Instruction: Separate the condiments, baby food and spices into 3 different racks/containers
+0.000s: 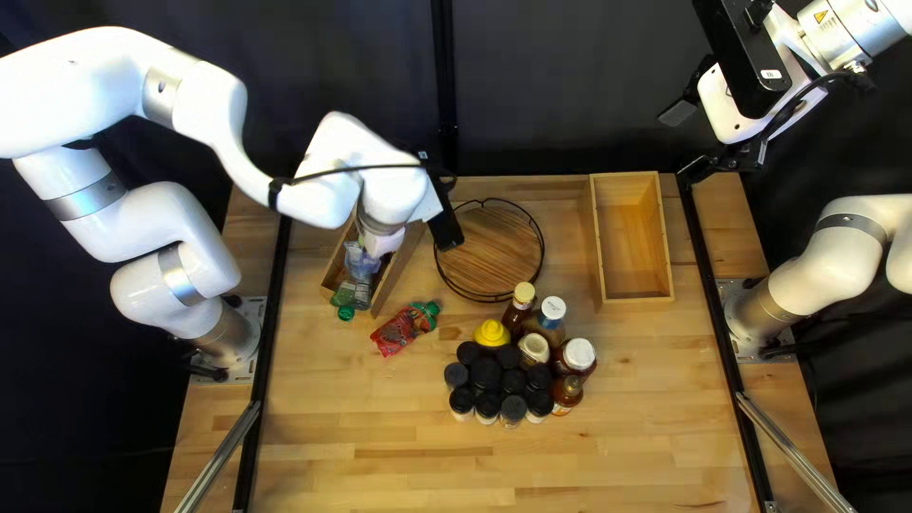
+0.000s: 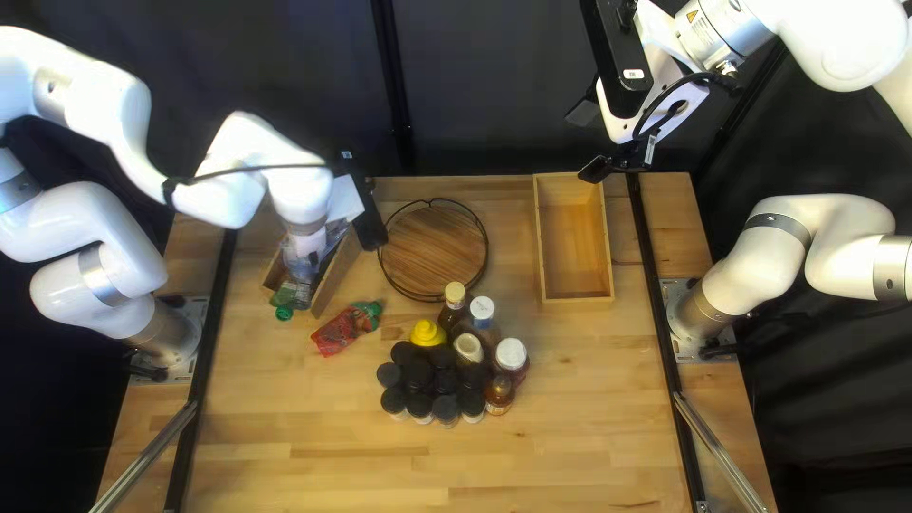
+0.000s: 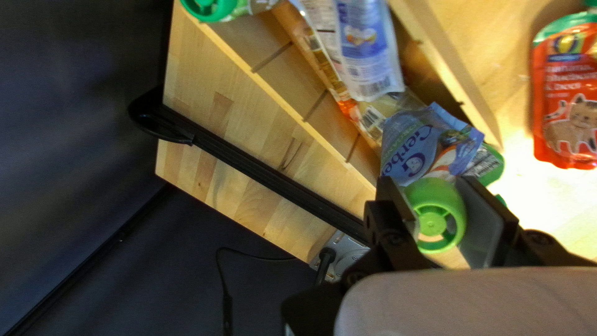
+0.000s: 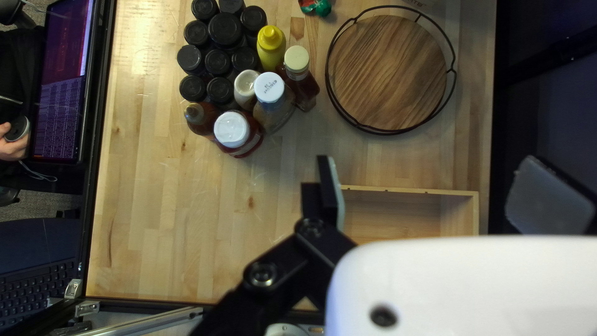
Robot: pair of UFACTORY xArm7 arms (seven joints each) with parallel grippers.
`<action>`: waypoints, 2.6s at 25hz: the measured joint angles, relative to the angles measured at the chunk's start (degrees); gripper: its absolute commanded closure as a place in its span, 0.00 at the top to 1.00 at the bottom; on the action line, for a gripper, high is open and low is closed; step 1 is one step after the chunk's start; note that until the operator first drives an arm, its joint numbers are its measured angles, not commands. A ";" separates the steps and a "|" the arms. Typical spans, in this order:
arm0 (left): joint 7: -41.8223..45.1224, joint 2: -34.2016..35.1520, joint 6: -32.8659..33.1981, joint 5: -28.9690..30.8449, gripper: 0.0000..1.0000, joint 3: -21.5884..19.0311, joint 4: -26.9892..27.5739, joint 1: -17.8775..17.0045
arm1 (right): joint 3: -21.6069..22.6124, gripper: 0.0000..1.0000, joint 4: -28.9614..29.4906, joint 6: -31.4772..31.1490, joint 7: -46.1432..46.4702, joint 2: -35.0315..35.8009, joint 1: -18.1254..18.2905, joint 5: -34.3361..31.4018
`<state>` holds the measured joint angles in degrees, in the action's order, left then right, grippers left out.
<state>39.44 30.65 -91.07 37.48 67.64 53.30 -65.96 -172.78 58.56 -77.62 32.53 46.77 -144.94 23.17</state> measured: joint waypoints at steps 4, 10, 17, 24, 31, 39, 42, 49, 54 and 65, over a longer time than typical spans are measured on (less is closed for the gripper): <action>-1.50 -0.43 0.82 1.26 1.00 2.77 0.86 -0.17 | 0.00 1.00 0.00 0.00 0.00 0.00 0.00 0.00; -0.13 -0.51 1.08 2.26 1.00 1.01 0.45 0.69 | 0.00 1.00 0.00 0.00 0.00 0.00 0.00 0.00; 2.22 1.86 -0.66 0.71 1.00 -8.29 -0.19 0.28 | 0.00 1.00 0.00 0.00 0.00 0.00 0.00 0.00; 2.24 2.91 4.07 -1.62 1.00 -11.75 -1.17 -4.68 | 0.00 1.00 0.00 0.00 0.00 0.00 0.00 0.00; -0.35 3.35 12.97 -1.92 1.00 -9.56 -4.14 -9.09 | 0.00 1.00 0.00 0.00 0.00 0.00 0.00 0.00; -7.83 3.29 23.98 -0.64 1.00 -0.49 -7.65 -15.11 | 0.00 1.00 0.00 0.00 0.00 0.00 0.00 0.00; -7.99 2.01 27.09 -0.53 1.00 3.20 -8.69 -17.45 | 0.00 1.00 0.00 0.00 0.00 0.00 0.00 0.00; -4.93 -2.66 33.30 -0.29 1.00 12.61 -10.52 -24.11 | 0.00 1.00 0.00 0.00 0.00 0.00 0.00 0.00; 1.34 -7.81 35.28 -0.71 1.00 22.11 -9.92 -32.78 | 0.00 1.00 0.00 0.00 0.00 0.00 0.00 0.00; 7.90 -9.53 38.33 1.52 1.00 31.71 -11.30 -38.68 | 0.00 1.00 0.00 0.00 0.00 0.00 0.00 0.00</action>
<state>47.33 21.12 -52.73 39.00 99.35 42.00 -104.64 -172.78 58.56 -77.62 32.53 46.77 -144.94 23.17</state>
